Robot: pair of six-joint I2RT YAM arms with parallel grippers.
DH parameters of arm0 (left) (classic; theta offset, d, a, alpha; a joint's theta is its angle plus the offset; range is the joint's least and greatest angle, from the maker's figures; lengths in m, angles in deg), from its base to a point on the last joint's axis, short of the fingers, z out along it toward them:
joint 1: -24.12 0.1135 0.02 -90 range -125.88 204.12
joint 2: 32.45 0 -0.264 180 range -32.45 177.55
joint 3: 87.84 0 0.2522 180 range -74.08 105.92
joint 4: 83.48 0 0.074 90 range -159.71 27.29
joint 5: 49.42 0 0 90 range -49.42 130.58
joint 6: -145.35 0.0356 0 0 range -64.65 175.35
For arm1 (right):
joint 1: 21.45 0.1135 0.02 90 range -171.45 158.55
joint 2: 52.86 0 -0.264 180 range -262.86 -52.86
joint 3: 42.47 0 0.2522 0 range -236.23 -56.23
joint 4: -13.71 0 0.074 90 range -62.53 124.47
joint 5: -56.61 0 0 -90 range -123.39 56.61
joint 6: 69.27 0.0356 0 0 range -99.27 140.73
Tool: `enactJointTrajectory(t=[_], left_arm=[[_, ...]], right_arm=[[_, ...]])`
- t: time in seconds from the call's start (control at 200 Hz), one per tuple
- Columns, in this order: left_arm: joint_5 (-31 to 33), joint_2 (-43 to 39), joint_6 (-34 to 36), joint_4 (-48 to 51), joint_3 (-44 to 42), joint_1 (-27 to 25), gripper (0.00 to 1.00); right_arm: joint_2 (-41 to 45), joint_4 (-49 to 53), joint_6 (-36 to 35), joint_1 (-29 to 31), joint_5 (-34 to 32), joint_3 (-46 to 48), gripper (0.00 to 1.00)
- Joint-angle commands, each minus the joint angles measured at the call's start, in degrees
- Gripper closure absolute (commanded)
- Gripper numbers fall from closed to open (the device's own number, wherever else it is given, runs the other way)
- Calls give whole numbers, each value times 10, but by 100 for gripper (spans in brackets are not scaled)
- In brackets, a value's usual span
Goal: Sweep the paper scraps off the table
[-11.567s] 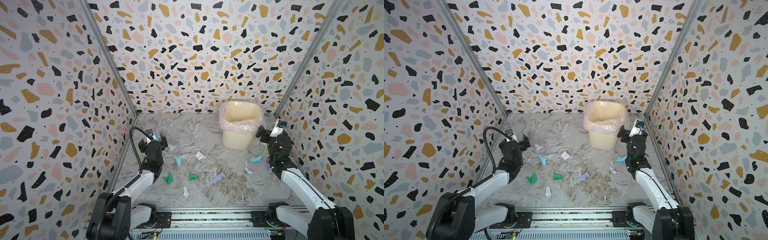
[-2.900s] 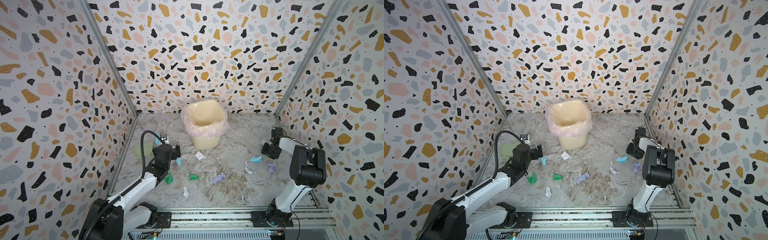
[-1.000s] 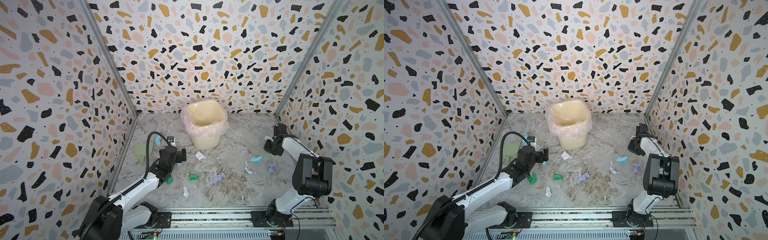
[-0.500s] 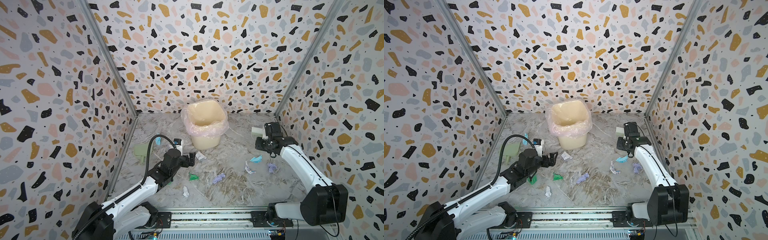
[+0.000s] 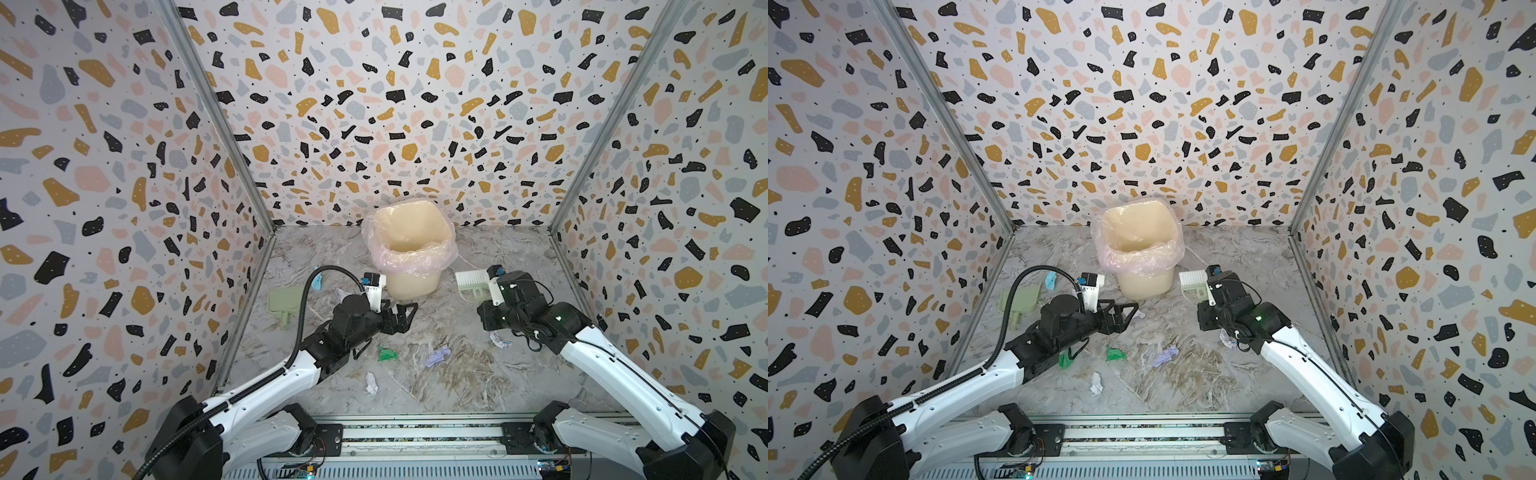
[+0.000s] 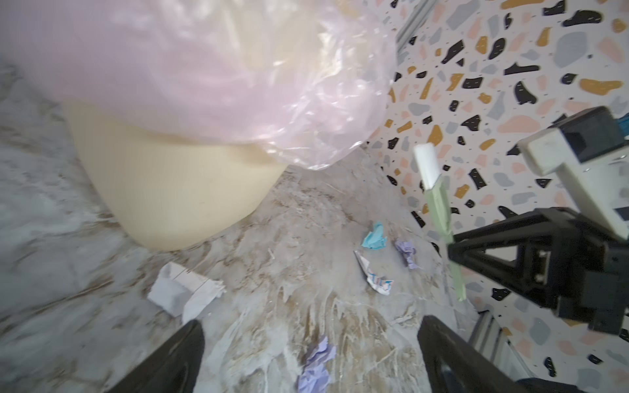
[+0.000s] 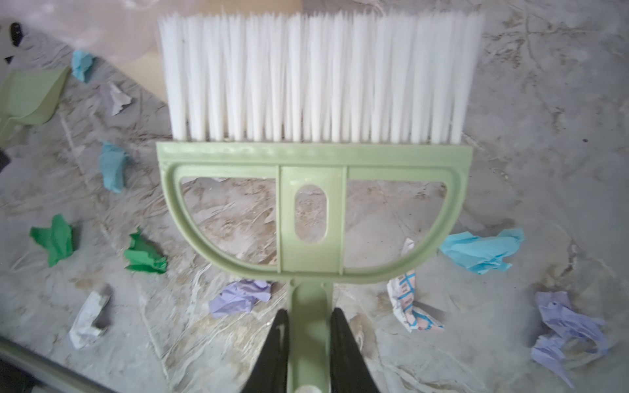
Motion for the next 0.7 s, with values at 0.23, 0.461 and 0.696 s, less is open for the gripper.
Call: enactJointTrajectory(t=[0.23,0.461,0.696], left_arm=[[-79,59,-51,-113,61,-43,1],[-106,98,-73,-124,78,-54,11],[-121,132,-98,-156,101,-63,36]], right_arm=[[4,-1,75,132,-71,-19,100],[14,-21,83,170,-85,-24,100],[14,-34,78,202,-91,-17,100]])
